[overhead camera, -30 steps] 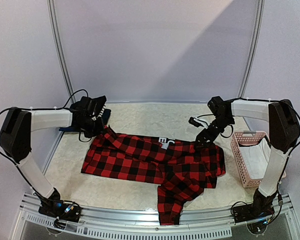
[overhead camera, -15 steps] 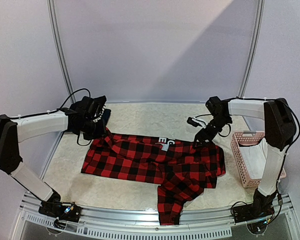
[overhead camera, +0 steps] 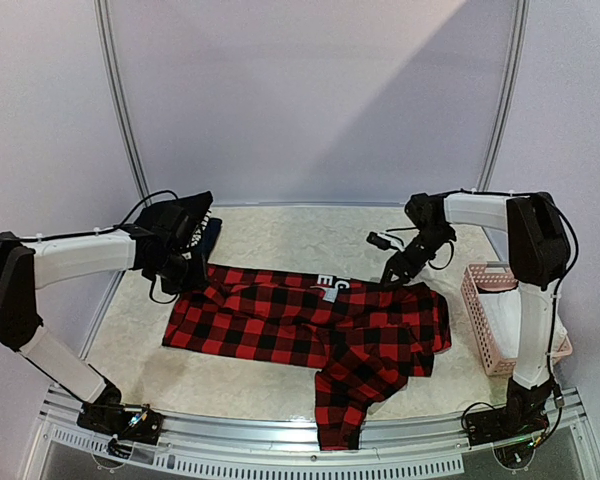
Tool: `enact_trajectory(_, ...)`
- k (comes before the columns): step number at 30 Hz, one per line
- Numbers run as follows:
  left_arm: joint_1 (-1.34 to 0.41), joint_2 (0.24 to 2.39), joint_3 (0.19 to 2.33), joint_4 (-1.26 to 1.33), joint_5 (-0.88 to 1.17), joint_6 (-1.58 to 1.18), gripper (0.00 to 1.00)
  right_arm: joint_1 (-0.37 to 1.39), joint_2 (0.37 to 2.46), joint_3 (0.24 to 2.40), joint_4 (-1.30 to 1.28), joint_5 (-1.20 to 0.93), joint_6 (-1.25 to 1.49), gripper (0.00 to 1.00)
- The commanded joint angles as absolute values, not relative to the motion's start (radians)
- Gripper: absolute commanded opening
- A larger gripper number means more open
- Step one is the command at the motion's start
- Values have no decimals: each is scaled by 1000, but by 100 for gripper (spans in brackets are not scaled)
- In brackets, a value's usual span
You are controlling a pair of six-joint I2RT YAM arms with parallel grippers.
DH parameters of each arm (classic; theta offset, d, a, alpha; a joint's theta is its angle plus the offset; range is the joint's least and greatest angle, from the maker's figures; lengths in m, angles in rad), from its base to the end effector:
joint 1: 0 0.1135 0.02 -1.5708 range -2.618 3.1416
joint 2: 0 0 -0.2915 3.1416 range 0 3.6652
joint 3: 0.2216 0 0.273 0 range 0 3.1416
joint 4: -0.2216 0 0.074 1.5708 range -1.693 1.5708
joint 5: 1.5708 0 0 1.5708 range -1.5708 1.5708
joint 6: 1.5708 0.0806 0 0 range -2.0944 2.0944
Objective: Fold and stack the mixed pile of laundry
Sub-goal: Adjust the rectangle-folded shirt at the center of the board.
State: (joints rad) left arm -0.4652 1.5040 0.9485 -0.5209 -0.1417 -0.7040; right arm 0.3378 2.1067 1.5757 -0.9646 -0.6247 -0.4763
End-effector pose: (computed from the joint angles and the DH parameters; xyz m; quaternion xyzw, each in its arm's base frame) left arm 0.3013 -0.1385 0.1795 -0.1324 0.9582 -0.0775 0.2414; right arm 0.3989 0.1901 0.1420 -0.3871 0.8687 0.3039 0.0569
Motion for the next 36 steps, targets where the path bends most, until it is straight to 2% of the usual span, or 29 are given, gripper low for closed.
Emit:
enact_trajectory(1, -487, 1505, 927, -554, -144, -727, 0, 330, 2199, 1655, -1067, -748, -500, 45)
enact_trajectory(7, -489, 1492, 904, -544, -160, -708, 0, 328, 2270, 1694, -1095, -787, -511, 23)
enact_trajectory(10, -490, 1494, 901, -520, -195, -667, 0, 323, 2275, 1694, -1092, -799, -513, 19)
enact_trajectory(20, -492, 1441, 827, -310, -365, -443, 0, 287, 2212, 1653, -974, -804, -466, 15)
enact_trajectory(32, -495, 1468, 753, -76, -344, -296, 0, 282, 2154, 1587, -845, -777, -410, 10)
enact_trajectory(36, -503, 1467, 700, 10, -406, -300, 0, 278, 2150, 1578, -828, -770, -396, 10)
